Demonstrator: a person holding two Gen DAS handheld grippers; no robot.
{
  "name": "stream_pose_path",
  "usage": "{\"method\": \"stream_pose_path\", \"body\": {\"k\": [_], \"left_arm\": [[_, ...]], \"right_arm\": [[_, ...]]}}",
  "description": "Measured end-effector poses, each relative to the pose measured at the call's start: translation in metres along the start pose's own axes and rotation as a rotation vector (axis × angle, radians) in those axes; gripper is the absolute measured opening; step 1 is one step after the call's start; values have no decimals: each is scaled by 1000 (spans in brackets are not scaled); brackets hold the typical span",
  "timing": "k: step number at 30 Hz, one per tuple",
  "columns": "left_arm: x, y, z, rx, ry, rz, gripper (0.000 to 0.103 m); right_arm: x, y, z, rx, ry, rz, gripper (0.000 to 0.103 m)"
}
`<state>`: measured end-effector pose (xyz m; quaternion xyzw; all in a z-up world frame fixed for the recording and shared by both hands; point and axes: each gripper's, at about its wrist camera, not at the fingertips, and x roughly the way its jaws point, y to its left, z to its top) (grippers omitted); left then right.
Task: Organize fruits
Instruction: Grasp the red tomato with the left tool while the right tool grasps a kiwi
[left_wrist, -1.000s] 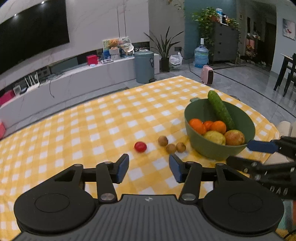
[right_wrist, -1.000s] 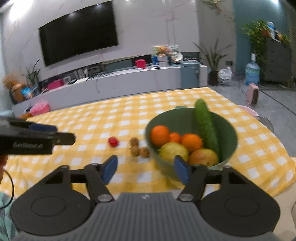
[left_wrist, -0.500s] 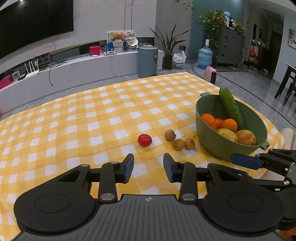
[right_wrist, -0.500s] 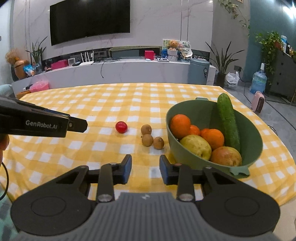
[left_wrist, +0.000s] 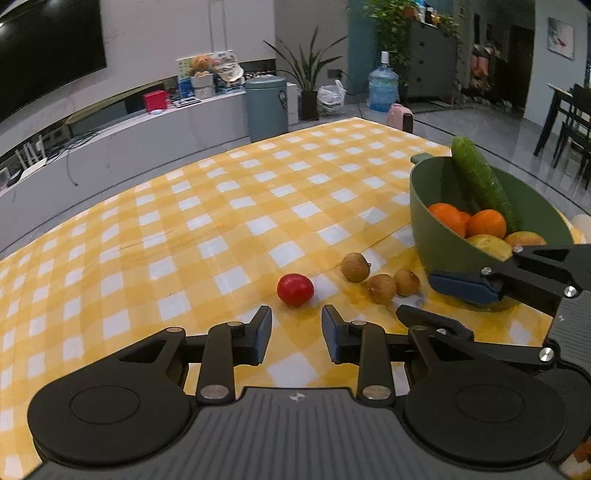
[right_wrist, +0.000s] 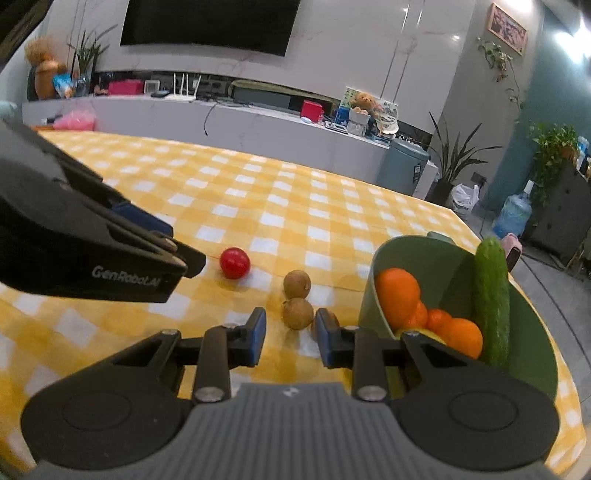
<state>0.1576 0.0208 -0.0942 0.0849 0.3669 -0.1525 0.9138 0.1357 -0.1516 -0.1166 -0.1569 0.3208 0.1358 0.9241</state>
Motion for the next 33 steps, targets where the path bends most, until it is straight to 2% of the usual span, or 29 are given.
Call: {"method": "stream_pose_path", "body": {"k": [3, 7, 14, 25, 29, 33], "left_arm": [[14, 1, 3, 33, 4, -8, 37], [28, 2, 3, 70, 2, -20, 37], [44, 9, 5, 43, 10, -38, 39], [59, 10, 6, 22, 23, -60, 39], [59, 12, 5, 9, 30, -68, 32], [55, 14, 4, -9, 33, -44, 31]], "right_arm": [[16, 3, 3, -57, 3, -13, 17], [29, 12, 4, -147, 0, -46, 16], [46, 23, 1, -235, 22, -99, 17], [55, 28, -2, -289, 18, -136, 17], [57, 30, -4, -316, 13, -145, 18], [53, 27, -4, -295, 16, -121, 17]]}}
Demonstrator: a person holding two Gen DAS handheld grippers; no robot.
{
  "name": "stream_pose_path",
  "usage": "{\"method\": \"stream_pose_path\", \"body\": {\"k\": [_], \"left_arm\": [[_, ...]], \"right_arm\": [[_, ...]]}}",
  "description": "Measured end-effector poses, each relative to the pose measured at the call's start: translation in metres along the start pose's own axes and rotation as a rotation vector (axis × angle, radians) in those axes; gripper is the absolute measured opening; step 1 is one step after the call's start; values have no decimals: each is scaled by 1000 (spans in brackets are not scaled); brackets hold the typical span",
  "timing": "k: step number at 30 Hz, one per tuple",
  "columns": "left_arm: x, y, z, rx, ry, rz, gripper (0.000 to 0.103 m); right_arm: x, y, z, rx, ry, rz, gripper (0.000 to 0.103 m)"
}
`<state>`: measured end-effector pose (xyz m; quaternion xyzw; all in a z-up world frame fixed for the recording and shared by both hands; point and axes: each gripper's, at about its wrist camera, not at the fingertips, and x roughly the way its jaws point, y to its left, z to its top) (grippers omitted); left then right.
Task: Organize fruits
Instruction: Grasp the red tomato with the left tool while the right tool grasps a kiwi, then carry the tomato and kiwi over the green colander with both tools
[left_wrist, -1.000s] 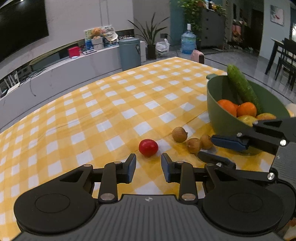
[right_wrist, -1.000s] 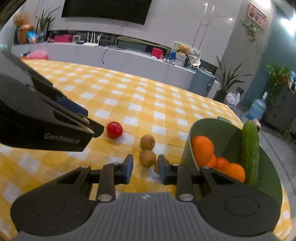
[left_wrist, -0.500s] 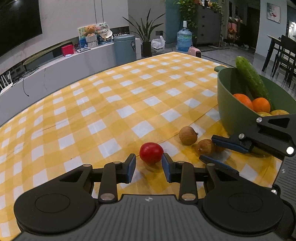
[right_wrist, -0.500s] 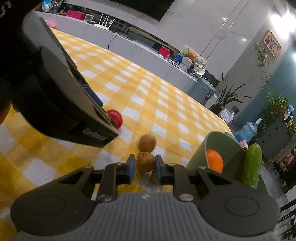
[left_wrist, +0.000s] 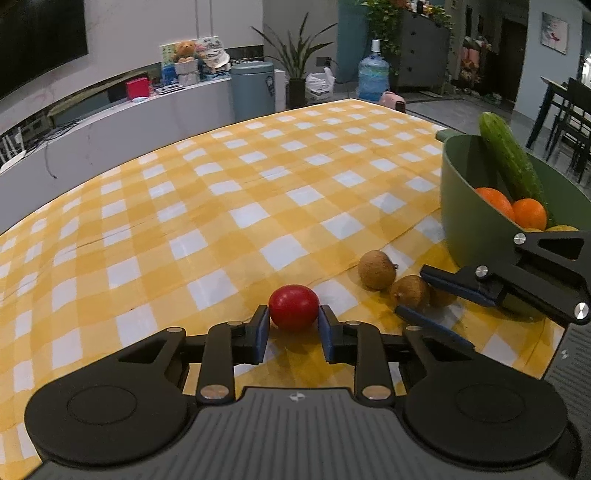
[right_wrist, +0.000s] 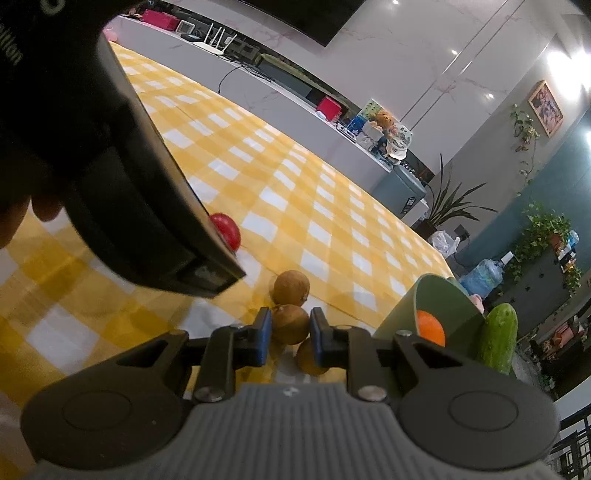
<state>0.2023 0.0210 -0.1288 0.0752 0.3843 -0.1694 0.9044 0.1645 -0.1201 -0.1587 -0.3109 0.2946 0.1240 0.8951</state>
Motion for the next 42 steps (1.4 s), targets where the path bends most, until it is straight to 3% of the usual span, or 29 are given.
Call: {"method": "stream_pose_path", "body": {"k": [10, 16, 22, 30, 42], "left_arm": [[-45, -5, 4, -38, -17, 27, 31], [-81, -24, 18, -71, -53, -15, 31], [-96, -53, 36, -77, -73, -80, 31], [-86, -99, 56, -10, -61, -138, 31], [-37, -140, 78, 122, 31, -168, 31]], "right_arm": [[-40, -38, 9, 185, -64, 127, 18], [-72, -80, 9, 356, -104, 217, 18], [-99, -120, -9, 453, -128, 211, 18], [-116, -174, -42, 545, -127, 165, 18], [-84, -211, -86, 678, -43, 204, 18]]}}
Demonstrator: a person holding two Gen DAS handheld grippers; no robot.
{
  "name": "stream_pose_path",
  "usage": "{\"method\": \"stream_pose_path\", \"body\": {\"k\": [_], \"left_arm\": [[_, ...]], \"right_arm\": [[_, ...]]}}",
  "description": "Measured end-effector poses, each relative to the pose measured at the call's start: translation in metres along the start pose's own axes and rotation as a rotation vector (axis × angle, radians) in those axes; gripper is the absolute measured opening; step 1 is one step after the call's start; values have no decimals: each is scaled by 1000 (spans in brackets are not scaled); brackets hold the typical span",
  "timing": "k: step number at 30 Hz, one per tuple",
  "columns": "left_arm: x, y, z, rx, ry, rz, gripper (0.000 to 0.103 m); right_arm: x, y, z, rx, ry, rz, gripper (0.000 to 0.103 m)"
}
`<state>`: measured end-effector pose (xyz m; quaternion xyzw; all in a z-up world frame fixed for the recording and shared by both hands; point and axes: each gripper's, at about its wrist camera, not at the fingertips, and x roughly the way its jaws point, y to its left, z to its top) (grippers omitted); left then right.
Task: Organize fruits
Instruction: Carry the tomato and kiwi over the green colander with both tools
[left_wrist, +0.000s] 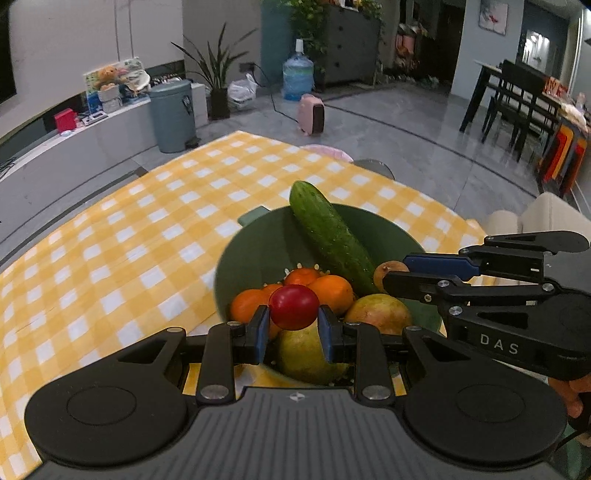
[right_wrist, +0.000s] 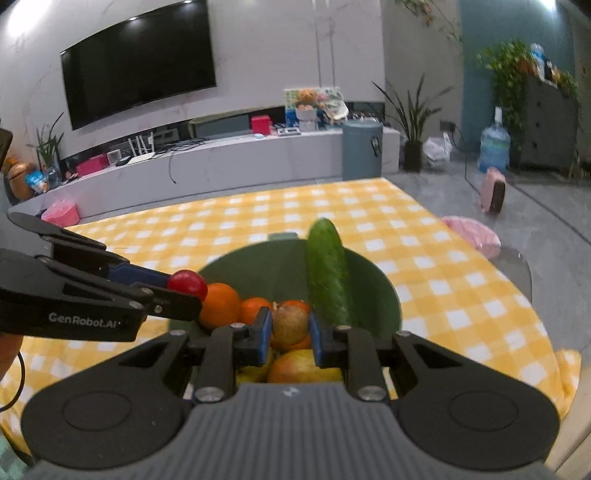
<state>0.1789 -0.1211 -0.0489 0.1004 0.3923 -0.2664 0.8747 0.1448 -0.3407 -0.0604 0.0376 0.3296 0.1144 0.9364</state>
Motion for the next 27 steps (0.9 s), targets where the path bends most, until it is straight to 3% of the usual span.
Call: {"method": "stream_pose_path", "body": {"k": [16, 27], "left_arm": [[50, -5, 14, 12, 83, -10, 31], [56, -6, 14, -10, 105, 8, 37]], "right_arm": [[43, -21, -8, 56, 47, 11, 18], [50, -24, -11, 62, 52, 11, 21]]}}
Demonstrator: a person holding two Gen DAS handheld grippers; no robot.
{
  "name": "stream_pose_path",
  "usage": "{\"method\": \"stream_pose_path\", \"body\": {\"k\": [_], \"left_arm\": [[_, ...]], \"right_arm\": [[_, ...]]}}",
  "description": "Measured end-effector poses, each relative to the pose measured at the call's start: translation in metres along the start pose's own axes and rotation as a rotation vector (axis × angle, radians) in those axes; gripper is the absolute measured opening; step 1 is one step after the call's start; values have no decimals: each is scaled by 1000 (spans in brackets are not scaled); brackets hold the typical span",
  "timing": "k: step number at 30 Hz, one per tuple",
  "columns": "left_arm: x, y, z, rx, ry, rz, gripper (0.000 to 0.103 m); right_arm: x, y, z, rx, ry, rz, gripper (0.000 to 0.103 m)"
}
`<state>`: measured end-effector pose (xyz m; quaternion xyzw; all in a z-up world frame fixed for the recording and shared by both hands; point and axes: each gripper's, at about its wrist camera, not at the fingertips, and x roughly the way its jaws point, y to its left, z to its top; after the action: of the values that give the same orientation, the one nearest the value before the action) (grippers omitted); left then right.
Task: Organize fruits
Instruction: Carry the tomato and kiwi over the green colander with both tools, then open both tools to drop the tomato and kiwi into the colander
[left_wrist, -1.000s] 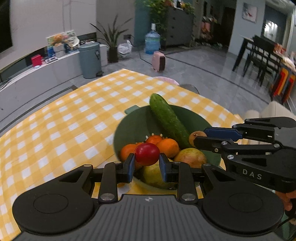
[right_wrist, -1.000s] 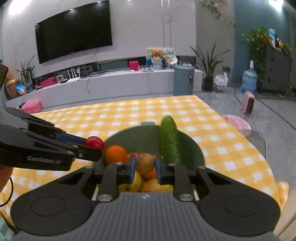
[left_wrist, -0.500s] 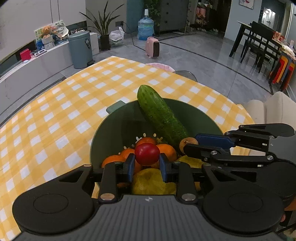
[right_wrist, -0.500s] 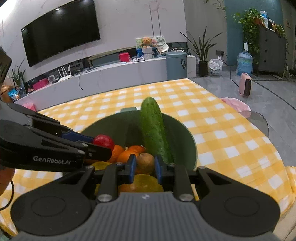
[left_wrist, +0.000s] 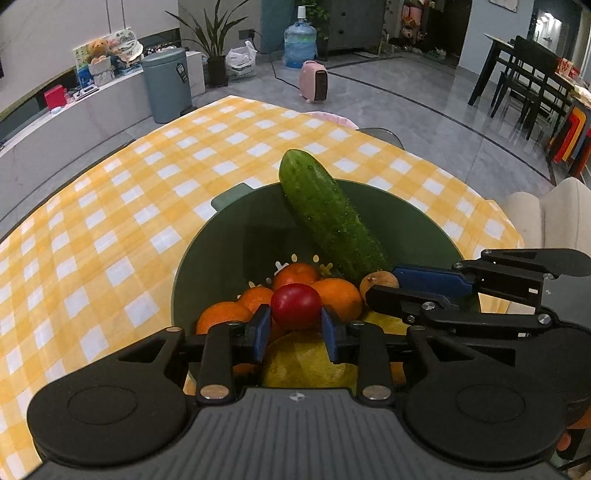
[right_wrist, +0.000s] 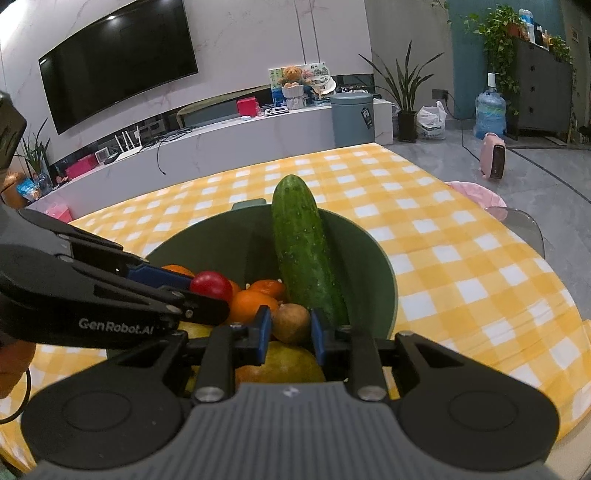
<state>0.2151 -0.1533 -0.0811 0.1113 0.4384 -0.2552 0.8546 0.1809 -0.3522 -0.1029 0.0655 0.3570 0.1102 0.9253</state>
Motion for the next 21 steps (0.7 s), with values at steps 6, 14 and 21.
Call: {"method": "stream_pose_path", "body": {"k": [6, 14, 21], "left_arm": [[-4, -2, 0, 11, 0, 10, 38], [-37, -7, 1, 15, -64, 34, 42], [-80, -1, -9, -36, -105, 67, 53]], "right_arm": [[-3, 0, 0, -1, 1, -7, 25], [-24, -4, 9, 58, -14, -14, 49], [-54, 15, 17, 72, -24, -3, 56]]}}
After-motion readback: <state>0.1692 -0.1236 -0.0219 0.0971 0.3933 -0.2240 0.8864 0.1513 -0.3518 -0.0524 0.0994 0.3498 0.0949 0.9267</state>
